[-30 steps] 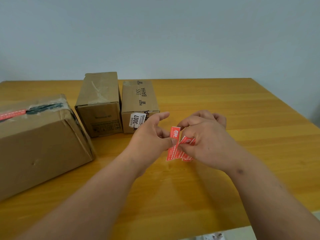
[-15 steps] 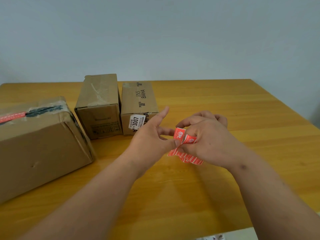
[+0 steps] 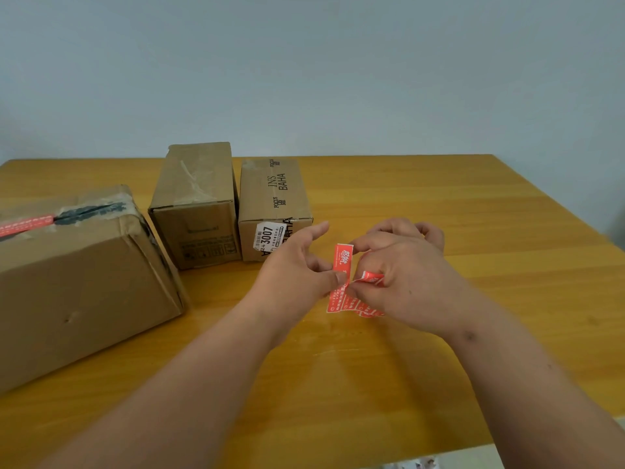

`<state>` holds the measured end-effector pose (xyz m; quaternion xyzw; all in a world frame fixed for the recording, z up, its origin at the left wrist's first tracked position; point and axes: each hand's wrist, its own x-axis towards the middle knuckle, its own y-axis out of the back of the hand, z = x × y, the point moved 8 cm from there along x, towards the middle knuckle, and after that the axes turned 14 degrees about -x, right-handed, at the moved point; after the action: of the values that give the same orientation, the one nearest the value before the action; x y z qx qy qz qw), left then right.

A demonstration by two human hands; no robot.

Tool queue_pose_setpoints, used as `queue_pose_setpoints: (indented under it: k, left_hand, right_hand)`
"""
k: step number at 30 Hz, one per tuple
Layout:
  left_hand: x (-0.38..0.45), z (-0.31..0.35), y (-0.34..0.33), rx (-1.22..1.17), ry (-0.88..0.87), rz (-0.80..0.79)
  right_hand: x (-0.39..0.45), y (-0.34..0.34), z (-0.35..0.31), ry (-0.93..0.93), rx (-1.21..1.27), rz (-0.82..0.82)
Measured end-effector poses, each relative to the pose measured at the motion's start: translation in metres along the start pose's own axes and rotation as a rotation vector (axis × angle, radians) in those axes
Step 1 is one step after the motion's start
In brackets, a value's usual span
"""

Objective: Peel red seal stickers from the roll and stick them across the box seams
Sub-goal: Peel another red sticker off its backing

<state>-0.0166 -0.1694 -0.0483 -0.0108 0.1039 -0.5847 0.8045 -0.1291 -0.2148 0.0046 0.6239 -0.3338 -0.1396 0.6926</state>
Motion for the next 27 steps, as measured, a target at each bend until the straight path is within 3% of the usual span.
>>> queue_pose_setpoints:
  k: [4,11,22,27]
  left_hand:
    - [0.0002,0.0021,-0.0001,-0.03,-0.017,-0.002]
    - [0.0003,-0.001,-0.0012,0.111,0.017,-0.067]
    - [0.0031,-0.005,0.0035,0.054,0.024,0.009]
    - [0.0019,-0.0021,0.0013,0.063,-0.008,0.018]
  right_hand:
    - [0.0005,-0.0029,0.0017,-0.01,-0.031,-0.081]
    - [-0.0002,-0.0028,0.0003,0.015,-0.015,-0.043]
    - [-0.0018,-0.0021,0.0014,0.007,0.026,-0.003]
    - [-0.0003,-0.0054,0.003,-0.016,-0.03,-0.09]
